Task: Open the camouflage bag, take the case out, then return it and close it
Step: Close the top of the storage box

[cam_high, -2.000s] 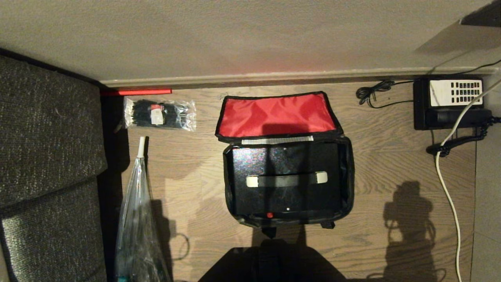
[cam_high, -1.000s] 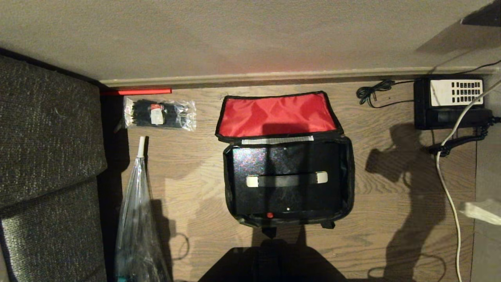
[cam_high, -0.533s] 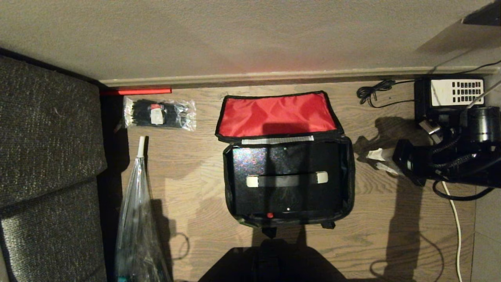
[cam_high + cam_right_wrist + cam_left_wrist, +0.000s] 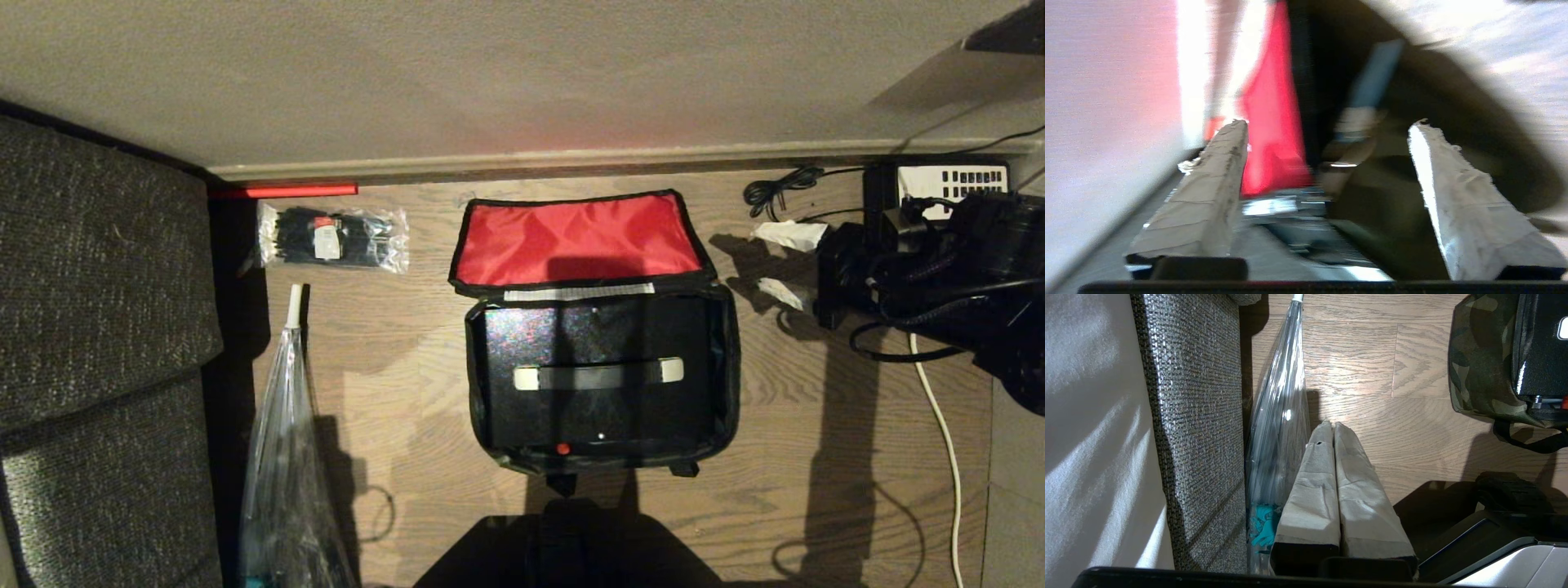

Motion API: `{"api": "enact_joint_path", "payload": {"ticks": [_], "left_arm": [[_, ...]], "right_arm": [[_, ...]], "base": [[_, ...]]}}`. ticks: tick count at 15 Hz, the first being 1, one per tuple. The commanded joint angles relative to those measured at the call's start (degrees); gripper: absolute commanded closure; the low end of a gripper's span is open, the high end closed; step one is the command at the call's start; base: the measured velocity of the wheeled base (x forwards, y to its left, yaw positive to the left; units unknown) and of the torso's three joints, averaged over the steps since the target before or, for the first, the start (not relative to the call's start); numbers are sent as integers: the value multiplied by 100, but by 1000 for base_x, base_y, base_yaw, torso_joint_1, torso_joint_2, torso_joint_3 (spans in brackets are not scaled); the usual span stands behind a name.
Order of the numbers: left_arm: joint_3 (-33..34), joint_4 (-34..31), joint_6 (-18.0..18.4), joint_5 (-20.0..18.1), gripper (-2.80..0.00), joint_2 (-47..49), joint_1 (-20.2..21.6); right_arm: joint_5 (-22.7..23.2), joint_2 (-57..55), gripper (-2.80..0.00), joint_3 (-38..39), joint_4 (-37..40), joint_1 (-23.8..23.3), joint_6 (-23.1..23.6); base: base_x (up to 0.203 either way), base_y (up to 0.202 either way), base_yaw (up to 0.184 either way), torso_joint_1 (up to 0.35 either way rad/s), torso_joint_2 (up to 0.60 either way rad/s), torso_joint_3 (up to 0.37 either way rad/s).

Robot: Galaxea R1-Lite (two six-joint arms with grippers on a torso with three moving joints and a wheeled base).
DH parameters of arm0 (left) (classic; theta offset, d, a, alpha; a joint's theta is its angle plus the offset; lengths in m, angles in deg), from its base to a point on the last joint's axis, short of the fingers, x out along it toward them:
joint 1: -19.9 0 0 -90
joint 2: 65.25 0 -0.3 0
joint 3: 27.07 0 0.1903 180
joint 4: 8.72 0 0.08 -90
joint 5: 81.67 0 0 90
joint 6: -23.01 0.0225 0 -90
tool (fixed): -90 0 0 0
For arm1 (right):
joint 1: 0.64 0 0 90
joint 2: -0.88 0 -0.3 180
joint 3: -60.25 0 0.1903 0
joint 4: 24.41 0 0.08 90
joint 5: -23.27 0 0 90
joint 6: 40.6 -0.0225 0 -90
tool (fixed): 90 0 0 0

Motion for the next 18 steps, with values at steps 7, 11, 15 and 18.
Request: {"api": "enact_joint_path", "payload": {"ticks": [7, 11, 15, 18], "left_arm": [[18, -3, -2, 2, 0, -11, 2], [18, -3, -2, 2, 0, -11, 2], [18, -3, -2, 2, 0, -11, 2], [18, -3, -2, 2, 0, -11, 2]], "right_arm": [[71, -877, -280, -505, -1082, 535, -852], [138, -1105, -280, -683, -893, 533, -483], [138, -1122, -280, -717, -817, 541, -459], [53, -1401, -280, -1045, -833, 867, -395]], "base": [[0, 0, 0, 0, 0, 0], [0, 0, 0, 0, 0, 0], [0, 0, 0, 0, 0, 0], [0, 0, 0, 0, 0, 0]]}}
